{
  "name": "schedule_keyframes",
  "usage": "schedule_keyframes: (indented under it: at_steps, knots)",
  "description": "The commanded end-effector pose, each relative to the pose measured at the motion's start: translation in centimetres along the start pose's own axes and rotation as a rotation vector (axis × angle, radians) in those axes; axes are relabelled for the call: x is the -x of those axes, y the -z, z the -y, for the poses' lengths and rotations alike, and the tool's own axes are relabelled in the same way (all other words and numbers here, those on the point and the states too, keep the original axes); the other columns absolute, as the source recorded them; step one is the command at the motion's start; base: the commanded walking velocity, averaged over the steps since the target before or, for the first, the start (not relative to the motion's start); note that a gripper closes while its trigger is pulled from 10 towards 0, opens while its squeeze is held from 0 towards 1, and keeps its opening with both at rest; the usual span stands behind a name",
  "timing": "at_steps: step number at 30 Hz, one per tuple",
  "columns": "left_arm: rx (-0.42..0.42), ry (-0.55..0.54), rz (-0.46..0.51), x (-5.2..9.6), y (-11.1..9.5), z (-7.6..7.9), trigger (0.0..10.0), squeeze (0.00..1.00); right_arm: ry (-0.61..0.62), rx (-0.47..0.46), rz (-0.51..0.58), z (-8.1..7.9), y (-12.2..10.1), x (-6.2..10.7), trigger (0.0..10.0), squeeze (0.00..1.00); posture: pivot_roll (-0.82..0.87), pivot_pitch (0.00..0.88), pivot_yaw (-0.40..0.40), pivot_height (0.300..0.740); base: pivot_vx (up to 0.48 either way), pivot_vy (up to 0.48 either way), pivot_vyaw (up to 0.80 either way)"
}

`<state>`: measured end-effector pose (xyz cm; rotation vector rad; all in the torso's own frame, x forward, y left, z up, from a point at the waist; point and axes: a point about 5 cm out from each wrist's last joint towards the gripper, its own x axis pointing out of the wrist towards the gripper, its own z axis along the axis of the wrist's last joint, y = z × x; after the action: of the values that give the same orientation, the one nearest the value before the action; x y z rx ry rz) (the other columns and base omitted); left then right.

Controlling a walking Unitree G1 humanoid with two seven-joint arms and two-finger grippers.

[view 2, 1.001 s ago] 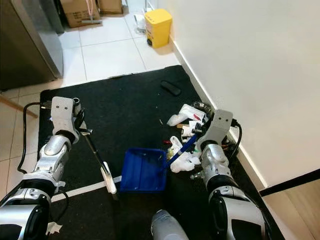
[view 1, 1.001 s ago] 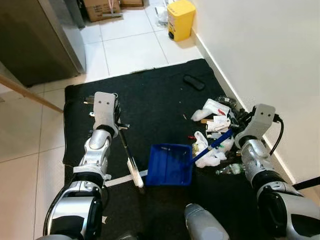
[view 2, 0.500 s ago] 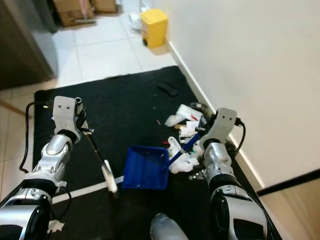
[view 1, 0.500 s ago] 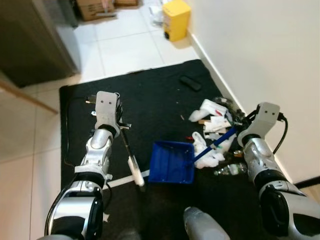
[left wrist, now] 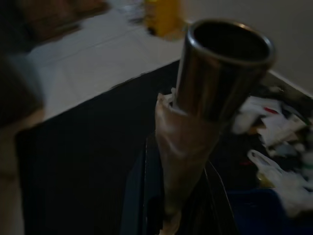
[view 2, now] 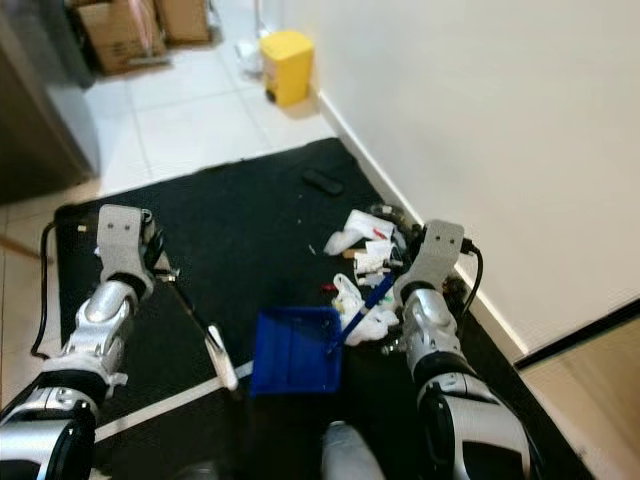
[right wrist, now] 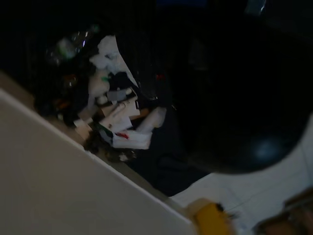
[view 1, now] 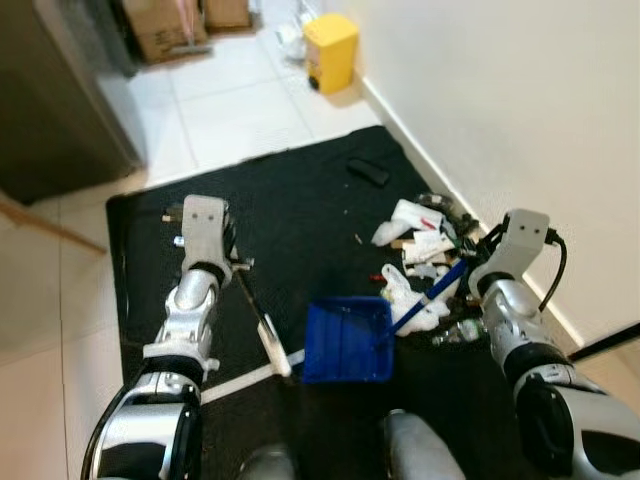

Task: Sweep floor

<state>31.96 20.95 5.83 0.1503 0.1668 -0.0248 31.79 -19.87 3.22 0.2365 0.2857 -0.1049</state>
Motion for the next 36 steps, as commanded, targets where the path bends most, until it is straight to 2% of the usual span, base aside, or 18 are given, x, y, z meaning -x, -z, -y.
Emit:
schedule_keyframes:
  at_steps: [1, 26, 31, 34, 36]
  knots:
    - [-0.017, 0.008, 0.026, -0.4, -0.8, 0.0, 10.0, 0.00, 0.022, -0.015, 0.035, 0.5, -0.9, -0.2, 10.0, 0.00, 0.03, 0.000, 0.024, 0.740, 0.000, 0.000, -0.80]
    - [-0.019, 0.007, 0.023, -0.6, -1.2, -0.2, 10.0, 0.00, 0.075, -0.017, 0.033, 1.2, -1.1, -0.2, 10.0, 0.00, 0.04, 0.000, 0.031, 0.740, 0.000, 0.000, -0.80]
    - [-0.015, 0.017, -0.002, -0.4, -0.6, -0.1, 10.0, 0.00, 0.089, 0.086, -0.151, 2.7, 0.5, 0.2, 10.0, 0.00, 0.03, 0.000, 0.018, 0.740, 0.000, 0.000, -0.80]
    - [-0.015, 0.016, -0.008, -0.3, -0.5, -0.1, 10.0, 0.00, 0.096, 0.094, -0.166, 2.9, 0.7, 0.3, 10.0, 0.00, 0.03, 0.000, 0.027, 0.740, 0.000, 0.000, -0.80]
    - [-0.009, 0.014, -0.027, -0.2, -0.1, -0.1, 10.0, 0.00, 0.162, 0.101, -0.148, 4.5, -0.1, 0.4, 10.0, 0.00, 0.01, 0.000, 0.058, 0.740, 0.000, 0.000, -0.80]
